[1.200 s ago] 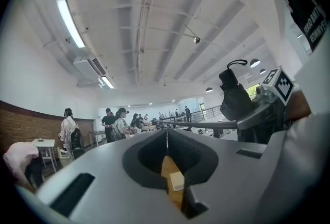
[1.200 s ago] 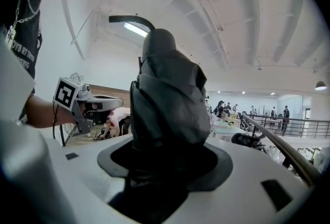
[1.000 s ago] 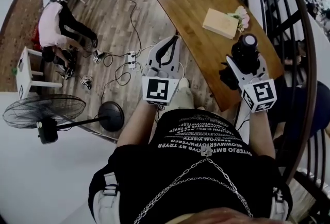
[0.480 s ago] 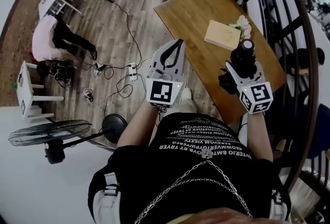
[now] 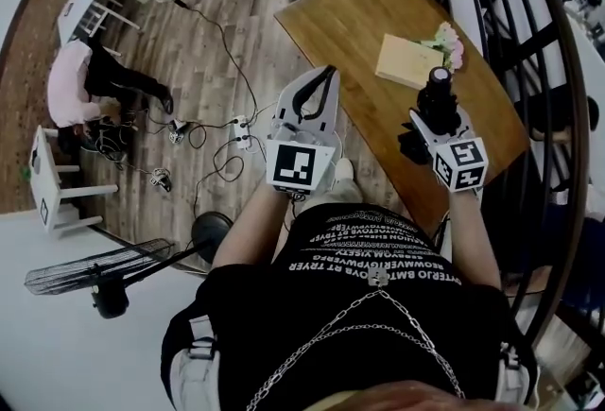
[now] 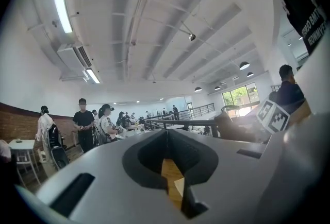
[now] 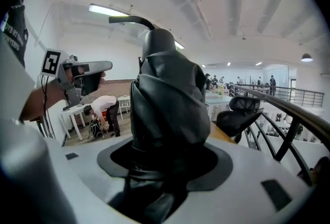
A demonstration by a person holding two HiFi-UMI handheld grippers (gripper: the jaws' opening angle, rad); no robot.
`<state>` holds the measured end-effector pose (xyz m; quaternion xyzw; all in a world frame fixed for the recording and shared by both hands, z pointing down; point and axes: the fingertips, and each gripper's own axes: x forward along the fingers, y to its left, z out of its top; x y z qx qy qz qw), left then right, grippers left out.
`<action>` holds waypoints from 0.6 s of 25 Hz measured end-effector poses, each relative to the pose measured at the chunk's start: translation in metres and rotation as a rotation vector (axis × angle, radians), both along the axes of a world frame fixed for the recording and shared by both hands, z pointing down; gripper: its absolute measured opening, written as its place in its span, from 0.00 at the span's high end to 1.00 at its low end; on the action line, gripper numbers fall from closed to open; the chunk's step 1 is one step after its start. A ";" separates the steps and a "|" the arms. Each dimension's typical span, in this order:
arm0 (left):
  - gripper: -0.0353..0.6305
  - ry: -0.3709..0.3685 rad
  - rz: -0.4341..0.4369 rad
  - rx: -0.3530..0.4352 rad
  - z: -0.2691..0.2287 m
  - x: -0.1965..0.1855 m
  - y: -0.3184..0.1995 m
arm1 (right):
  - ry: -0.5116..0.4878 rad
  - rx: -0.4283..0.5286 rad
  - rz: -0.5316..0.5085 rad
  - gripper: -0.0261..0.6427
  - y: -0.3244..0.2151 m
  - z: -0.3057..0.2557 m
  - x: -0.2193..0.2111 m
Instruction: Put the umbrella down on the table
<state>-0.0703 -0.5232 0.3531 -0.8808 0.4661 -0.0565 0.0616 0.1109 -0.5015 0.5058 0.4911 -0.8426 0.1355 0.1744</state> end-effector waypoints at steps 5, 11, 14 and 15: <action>0.90 -0.011 0.000 -0.007 0.010 -0.003 -0.016 | -0.021 -0.096 0.039 0.53 -0.015 0.046 0.002; 0.90 -0.010 0.011 -0.026 0.018 -0.005 -0.032 | -0.018 -0.201 0.075 0.53 -0.027 0.100 0.008; 0.90 -0.007 0.004 -0.040 0.023 -0.007 -0.040 | -0.018 -0.250 0.089 0.53 -0.030 0.124 0.011; 0.90 -0.007 0.002 -0.046 0.024 -0.008 -0.042 | -0.013 -0.269 0.092 0.53 -0.030 0.133 0.012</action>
